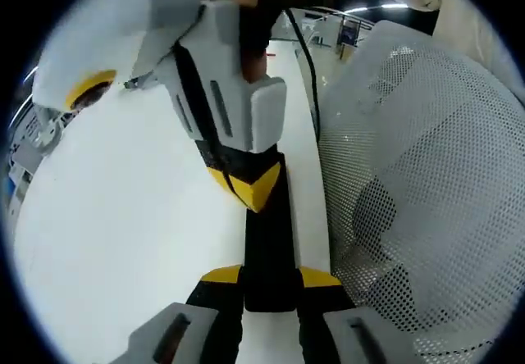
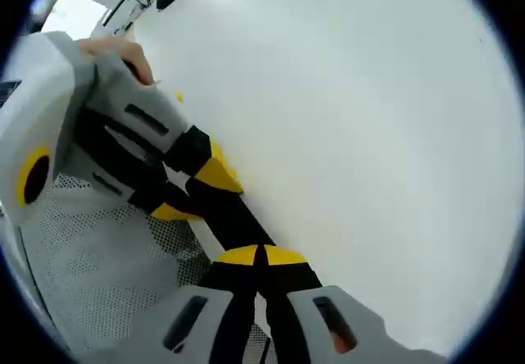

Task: Press the specified remote control buttons in sequence, fully releasing each button before pressing the next.

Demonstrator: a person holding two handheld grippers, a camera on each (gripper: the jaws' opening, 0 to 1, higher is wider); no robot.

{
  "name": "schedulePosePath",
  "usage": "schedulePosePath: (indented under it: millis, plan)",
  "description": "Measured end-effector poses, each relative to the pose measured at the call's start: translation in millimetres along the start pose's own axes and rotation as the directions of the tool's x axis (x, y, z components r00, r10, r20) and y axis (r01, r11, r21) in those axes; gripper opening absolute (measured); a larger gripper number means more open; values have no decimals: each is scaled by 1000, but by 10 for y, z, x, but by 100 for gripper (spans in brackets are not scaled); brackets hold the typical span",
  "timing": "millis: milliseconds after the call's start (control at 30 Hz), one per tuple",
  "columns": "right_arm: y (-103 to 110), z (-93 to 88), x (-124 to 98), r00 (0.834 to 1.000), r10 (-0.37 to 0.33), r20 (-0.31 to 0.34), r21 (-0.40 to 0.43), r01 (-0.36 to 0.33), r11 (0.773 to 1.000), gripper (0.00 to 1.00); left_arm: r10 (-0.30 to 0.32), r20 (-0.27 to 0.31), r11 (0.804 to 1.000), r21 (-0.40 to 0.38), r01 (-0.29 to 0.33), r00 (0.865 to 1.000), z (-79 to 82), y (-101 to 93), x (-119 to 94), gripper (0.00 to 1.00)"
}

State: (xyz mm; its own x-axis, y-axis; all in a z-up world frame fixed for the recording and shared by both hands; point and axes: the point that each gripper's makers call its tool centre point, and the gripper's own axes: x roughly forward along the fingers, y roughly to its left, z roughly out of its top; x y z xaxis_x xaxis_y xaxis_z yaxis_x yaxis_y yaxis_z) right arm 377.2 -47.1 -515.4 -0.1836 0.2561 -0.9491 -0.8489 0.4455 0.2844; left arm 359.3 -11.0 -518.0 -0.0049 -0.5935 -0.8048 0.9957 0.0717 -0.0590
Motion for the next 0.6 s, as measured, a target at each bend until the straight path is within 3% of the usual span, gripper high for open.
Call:
schedulePosePath:
  millis: [33,67,100,267,400,467,533,600]
  plan:
    - [13,0,-4,999,-22,39,-18,23,1000,0,0,-1,1000,2,0,1000,0,0,0,24]
    - [19,10,-3,997,-34,70,-133,43,990,0,0,-2,1000,2,0,1000,-1,0,1,24]
    - [4,38,-8,992,-52,112,-186,73,980,0,-1,-2,1000,1,1,1000,-1,0,1,24]
    - [30,10,-24,971,-85,222,-234,138,962,0,-3,-2,1000,1,3,1000,1,1,2,24]
    - [43,15,-26,964,-118,238,-316,192,929,0,-2,-5,1000,8,2,1000,-4,3,5,24]
    - [151,30,-9,967,-71,246,-350,157,924,0,-2,-4,1000,6,2,1000,0,2,1,24]
    - [181,45,-7,963,-76,257,-353,167,921,0,-3,-3,1000,3,3,1000,-5,4,4,24]
    - [173,23,31,969,-93,228,-389,179,904,0,-2,-2,1000,3,2,1000,-3,2,1,24]
